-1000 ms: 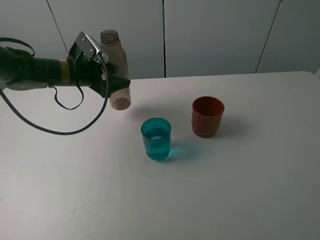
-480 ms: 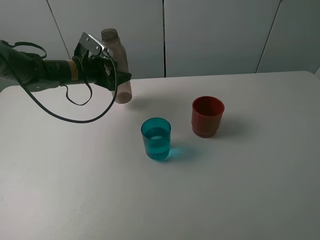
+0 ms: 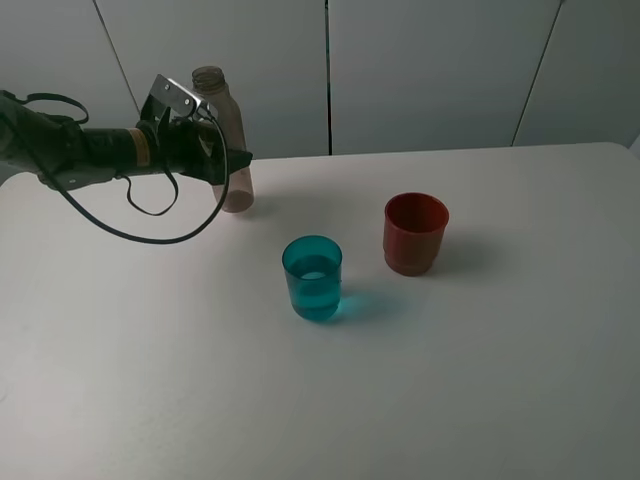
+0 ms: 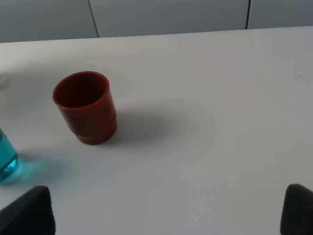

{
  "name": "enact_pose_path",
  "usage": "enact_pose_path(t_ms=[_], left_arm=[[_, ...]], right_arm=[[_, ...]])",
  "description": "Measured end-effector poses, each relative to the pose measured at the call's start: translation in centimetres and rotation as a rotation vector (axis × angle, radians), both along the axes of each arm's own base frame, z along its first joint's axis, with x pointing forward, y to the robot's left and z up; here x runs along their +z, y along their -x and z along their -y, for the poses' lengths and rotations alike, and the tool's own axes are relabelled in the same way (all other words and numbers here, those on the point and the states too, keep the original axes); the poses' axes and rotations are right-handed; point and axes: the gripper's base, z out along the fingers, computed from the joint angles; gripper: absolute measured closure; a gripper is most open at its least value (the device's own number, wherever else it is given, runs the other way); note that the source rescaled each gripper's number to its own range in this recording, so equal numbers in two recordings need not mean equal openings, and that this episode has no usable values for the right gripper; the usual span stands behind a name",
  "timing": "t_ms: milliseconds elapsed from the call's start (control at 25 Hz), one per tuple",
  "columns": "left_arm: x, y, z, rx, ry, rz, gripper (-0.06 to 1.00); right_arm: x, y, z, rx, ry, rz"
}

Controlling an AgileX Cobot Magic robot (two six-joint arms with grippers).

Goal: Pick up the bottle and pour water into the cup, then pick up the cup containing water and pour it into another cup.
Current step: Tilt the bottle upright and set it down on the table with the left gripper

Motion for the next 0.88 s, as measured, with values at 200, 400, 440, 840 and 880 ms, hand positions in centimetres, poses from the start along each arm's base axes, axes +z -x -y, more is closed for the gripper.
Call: enact_pose_path(t_ms=[200,400,440,840,880], left_arm=[[-0.35,-0.08,-0.01,0.014,0.02,-0.01,0.94],[-0.46,-0.11,0.0,0.018,0.033,-0.013,0.94],[-0.46,-0.11,0.0,0.018,0.033,-0.013,0.94],[-0.98,-0.11,0.0,0.022,0.036,-0.028,0.94],[-0.99,-0.1,0.0,0.02,0.034,-0.028,0.94]], right_arm=[[0.0,0.0,0.0,0.0,0.0,0.0],[0.0,0.0,0.0,0.0,0.0,0.0],[0.0,0.0,0.0,0.0,0.0,0.0],[0.0,0.0,0.0,0.0,0.0,0.0],[0.0,0.0,0.0,0.0,0.0,0.0]])
